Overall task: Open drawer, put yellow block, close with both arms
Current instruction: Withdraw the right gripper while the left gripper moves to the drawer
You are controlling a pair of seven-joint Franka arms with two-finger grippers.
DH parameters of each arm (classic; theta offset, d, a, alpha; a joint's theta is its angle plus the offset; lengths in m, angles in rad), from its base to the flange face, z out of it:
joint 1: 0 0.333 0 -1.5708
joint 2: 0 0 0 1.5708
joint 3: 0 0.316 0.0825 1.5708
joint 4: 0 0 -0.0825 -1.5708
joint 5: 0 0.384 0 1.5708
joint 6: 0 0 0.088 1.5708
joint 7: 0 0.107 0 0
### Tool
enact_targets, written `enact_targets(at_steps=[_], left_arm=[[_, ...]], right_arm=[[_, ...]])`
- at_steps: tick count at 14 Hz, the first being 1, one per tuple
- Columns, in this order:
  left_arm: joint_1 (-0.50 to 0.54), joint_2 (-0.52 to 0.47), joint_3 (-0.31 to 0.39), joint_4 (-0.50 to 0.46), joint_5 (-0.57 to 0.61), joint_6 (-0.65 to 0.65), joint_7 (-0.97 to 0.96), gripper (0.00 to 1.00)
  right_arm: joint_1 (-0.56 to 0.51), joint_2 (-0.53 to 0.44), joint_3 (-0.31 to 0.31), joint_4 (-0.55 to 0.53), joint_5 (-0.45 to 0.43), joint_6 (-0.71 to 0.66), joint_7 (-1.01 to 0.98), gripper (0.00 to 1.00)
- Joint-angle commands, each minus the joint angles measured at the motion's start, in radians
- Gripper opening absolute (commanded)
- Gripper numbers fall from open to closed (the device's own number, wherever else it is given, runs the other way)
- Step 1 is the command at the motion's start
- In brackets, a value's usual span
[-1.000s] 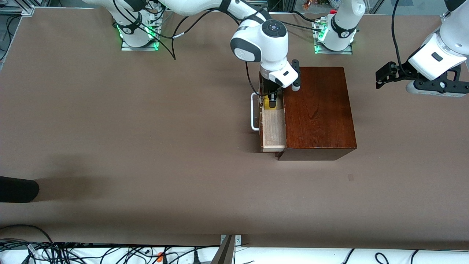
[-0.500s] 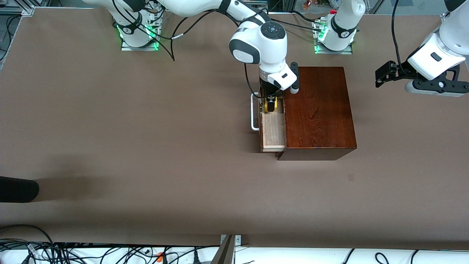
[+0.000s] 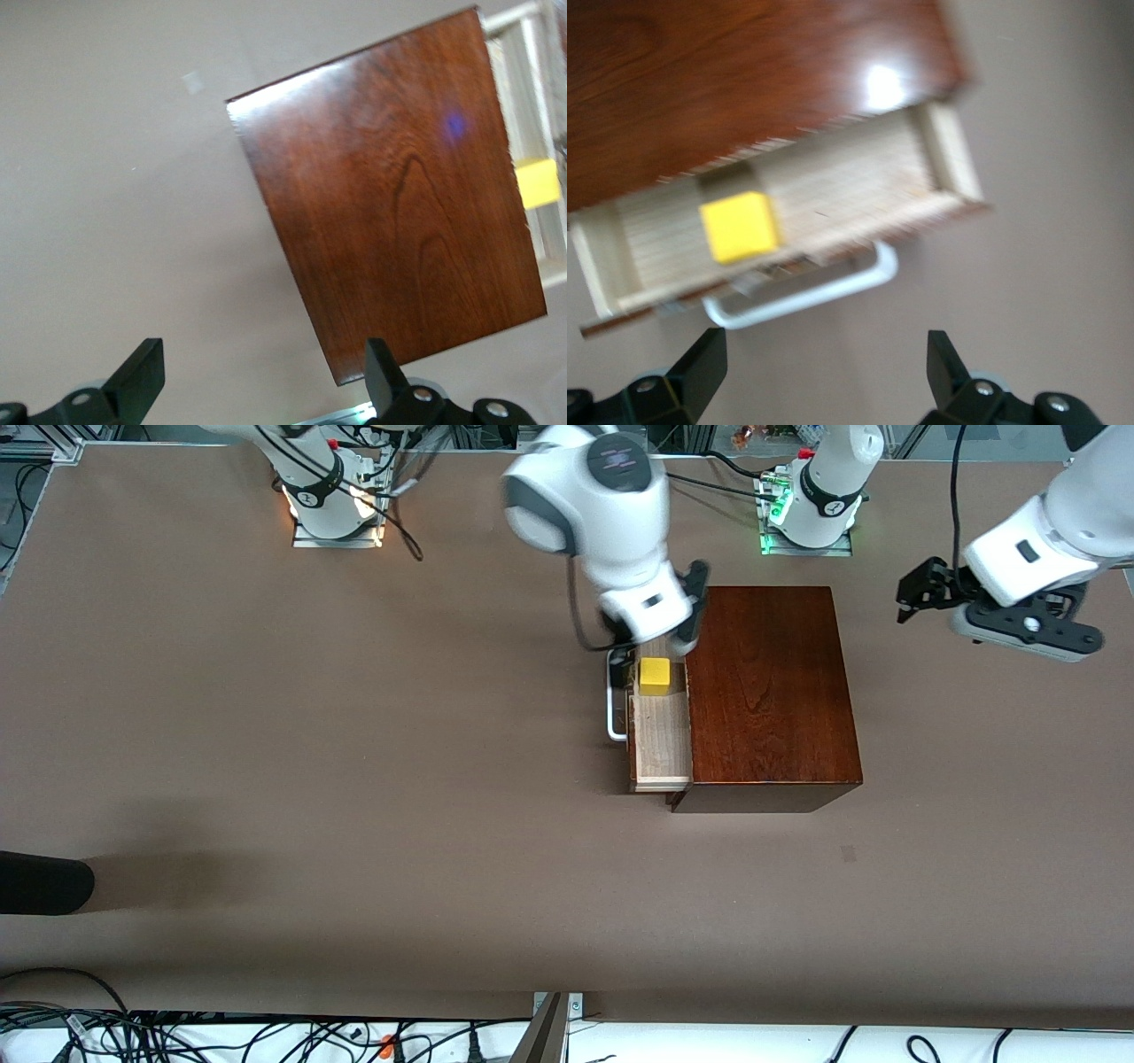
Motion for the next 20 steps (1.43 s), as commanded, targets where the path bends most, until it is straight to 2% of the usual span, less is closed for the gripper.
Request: enact_targets(at_steps=[1,4,6,7,10,12,14,16,17,20], left_arm=[[-0.007,0.028,-0.059,0.016,-0.025,-0.067,0.142,1.00],[-0.038,0.075,-0.200,0.019,-0.028,-0.069,0.287,1.00],[-0.041,0.121,-0.272,0.045,-0.063,-0.047,0.294,1.00],[-0.044,0.155,-0.286,0.068,-0.109,-0.041,0.314,1.00],[-0.121,0.215,-0.338,0.077,-0.136,0.104,0.375,1.00],[-0.188,0.272,-0.340,0.077,-0.124,0.231,0.486,1.00],[-0.199,0.336,-0.340,0.067,-0.122,0.345,0.654,1.00],[-0.254,0.404,-0.338,0.060,-0.105,0.449,0.697,1.00],[-0.280,0.436,-0.338,0.056,-0.055,0.500,0.696,1.00],[-0.300,0.519,-0.338,0.043,0.027,0.620,0.682,1.00]], right_arm=[[-0.167,-0.084,0.018,-0.021,0.102,-0.070,-0.026,1.00],[-0.322,-0.174,0.017,-0.022,0.126,-0.260,-0.025,1.00],[-0.439,-0.228,0.002,-0.028,0.245,-0.369,-0.017,1.00],[-0.480,-0.246,-0.020,-0.031,0.282,-0.407,-0.016,1.00],[-0.508,-0.320,-0.127,-0.063,0.290,-0.501,0.006,1.00],[-0.508,-0.451,-0.182,-0.244,0.287,-0.445,0.085,1.00],[-0.508,-0.589,-0.234,-0.460,0.281,-0.364,0.095,1.00],[-0.508,-0.720,-0.280,-0.679,0.265,-0.256,0.093,1.00],[-0.508,-0.740,-0.290,-0.733,0.236,-0.226,0.093,1.00],[-0.510,-0.734,-0.293,-0.748,0.167,-0.216,0.159,1.00]])
